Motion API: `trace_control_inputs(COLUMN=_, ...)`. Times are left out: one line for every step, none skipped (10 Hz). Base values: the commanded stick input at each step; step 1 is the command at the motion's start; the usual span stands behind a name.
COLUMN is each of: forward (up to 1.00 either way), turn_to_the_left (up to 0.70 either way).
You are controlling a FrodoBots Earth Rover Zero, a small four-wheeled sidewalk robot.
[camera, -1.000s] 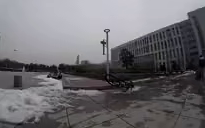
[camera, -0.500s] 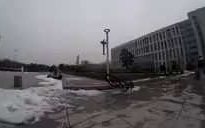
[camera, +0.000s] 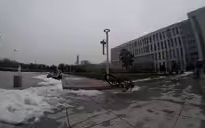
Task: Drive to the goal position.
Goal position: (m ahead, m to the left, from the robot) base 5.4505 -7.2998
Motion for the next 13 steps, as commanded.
trace_control_inputs(forward=0.0, turn_to_the_left=-0.45)
trace_control_inputs(forward=0.0, turn_to_the_left=-0.45)
trace_control_inputs(forward=0.0, turn_to_the_left=-0.45)
trace_control_inputs(forward=0.0, turn_to_the_left=-0.45)
trace_control_inputs(forward=0.0, turn_to_the_left=-0.45)
trace_control_inputs(forward=0.0, turn_to_the_left=-0.45)
trace_control_inputs(forward=0.0, turn_to_the_left=-0.45)
trace_control_inputs(forward=0.0, turn_to_the_left=-0.45)
trace_control_inputs(forward=0.0, turn_to_the_left=-0.45)
trace_control_inputs(forward=0.0, turn_to_the_left=-0.45)
trace_control_inputs(forward=0.0, turn_to_the_left=-0.45)
trace_control_inputs(forward=0.0, turn_to_the_left=-0.45)
trace_control_inputs(forward=0.0, turn_to_the_left=-0.45)
